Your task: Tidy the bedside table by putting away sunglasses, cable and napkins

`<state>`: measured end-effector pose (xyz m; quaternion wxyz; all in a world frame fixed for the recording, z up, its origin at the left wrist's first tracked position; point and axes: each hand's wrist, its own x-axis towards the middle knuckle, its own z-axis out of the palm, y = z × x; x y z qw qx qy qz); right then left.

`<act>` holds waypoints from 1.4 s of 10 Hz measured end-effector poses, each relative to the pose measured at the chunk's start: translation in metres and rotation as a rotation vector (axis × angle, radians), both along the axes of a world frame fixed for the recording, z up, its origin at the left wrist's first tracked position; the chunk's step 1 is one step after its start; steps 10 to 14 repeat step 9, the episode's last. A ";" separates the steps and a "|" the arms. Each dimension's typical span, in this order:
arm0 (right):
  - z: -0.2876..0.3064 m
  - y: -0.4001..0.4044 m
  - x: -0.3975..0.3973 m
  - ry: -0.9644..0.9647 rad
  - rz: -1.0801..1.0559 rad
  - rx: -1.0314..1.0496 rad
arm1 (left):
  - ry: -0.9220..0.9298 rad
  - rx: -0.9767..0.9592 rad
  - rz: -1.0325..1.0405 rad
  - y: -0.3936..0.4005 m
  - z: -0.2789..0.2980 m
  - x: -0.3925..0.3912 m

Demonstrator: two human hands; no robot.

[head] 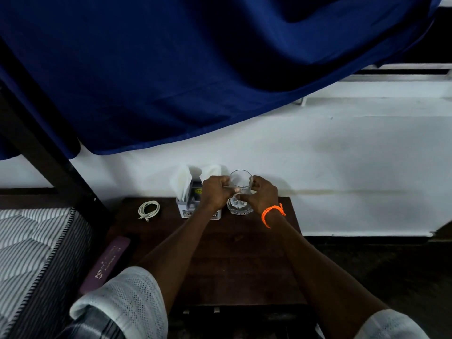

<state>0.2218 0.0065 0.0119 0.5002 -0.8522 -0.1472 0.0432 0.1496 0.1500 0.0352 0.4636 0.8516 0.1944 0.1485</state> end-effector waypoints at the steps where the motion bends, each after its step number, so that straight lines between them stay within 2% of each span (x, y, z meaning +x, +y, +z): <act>1: -0.001 0.001 0.000 0.013 0.002 -0.010 | -0.002 -0.035 -0.007 0.000 -0.003 0.000; 5: -0.004 -0.002 0.000 0.003 0.009 -0.065 | 0.011 -0.157 0.027 -0.005 -0.013 0.000; 8: -0.002 -0.002 0.000 0.012 0.023 -0.090 | -0.013 -0.027 -0.019 -0.007 -0.010 -0.001; 9: 0.004 -0.001 -0.006 -0.031 -0.016 -0.093 | -0.037 -0.018 0.038 -0.013 -0.003 -0.001; 14: 0.004 -0.001 -0.006 -0.031 -0.016 -0.093 | -0.037 -0.018 0.038 -0.013 -0.003 -0.001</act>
